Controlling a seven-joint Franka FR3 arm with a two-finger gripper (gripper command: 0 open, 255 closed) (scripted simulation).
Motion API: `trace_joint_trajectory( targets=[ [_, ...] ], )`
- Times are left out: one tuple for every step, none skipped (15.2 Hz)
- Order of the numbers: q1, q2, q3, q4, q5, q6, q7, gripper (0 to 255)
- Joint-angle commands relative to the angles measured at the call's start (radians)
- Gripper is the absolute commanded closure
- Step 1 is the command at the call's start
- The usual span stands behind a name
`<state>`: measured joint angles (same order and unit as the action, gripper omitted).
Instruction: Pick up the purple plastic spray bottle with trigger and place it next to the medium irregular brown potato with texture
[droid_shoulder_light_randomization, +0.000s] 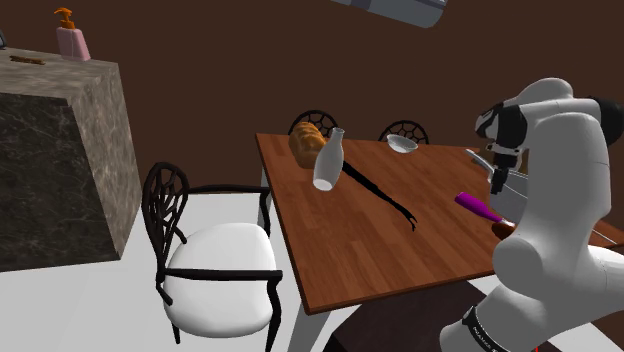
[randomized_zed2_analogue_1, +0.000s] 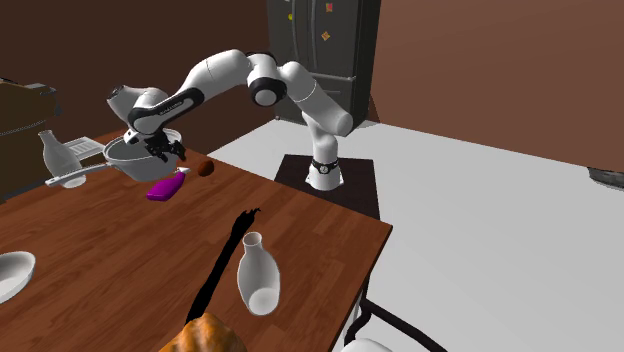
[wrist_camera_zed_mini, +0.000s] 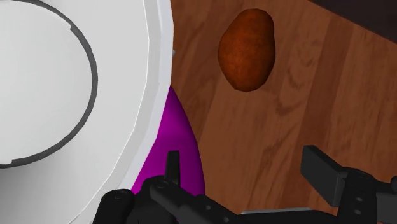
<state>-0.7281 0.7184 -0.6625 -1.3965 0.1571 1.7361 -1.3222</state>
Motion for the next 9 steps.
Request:
trace_joint_trajectory(
  targets=[
    [-0.013,0.017,-0.006,0.058,-0.003,0.037,-0.002,0],
    [-0.016,0.017,-0.007,0.085,-0.003,0.010,-0.001,0],
    [-0.016,0.017,-0.007,0.085,-0.003,0.010,-0.001,0],
    [-0.016,0.017,-0.007,0.085,-0.003,0.010,-0.001,0],
    [-0.015,0.017,-0.007,0.085,-0.003,0.010,-0.001,0],
    [-0.015,0.017,-0.007,0.085,-0.003,0.010,-0.001,0],
    [-0.015,0.017,-0.007,0.085,-0.003,0.010,-0.001,0],
    [-0.015,0.017,-0.007,0.085,-0.003,0.010,-0.001,0],
    [-0.015,0.017,-0.007,0.085,-0.003,0.010,-0.001,0]
  ],
)
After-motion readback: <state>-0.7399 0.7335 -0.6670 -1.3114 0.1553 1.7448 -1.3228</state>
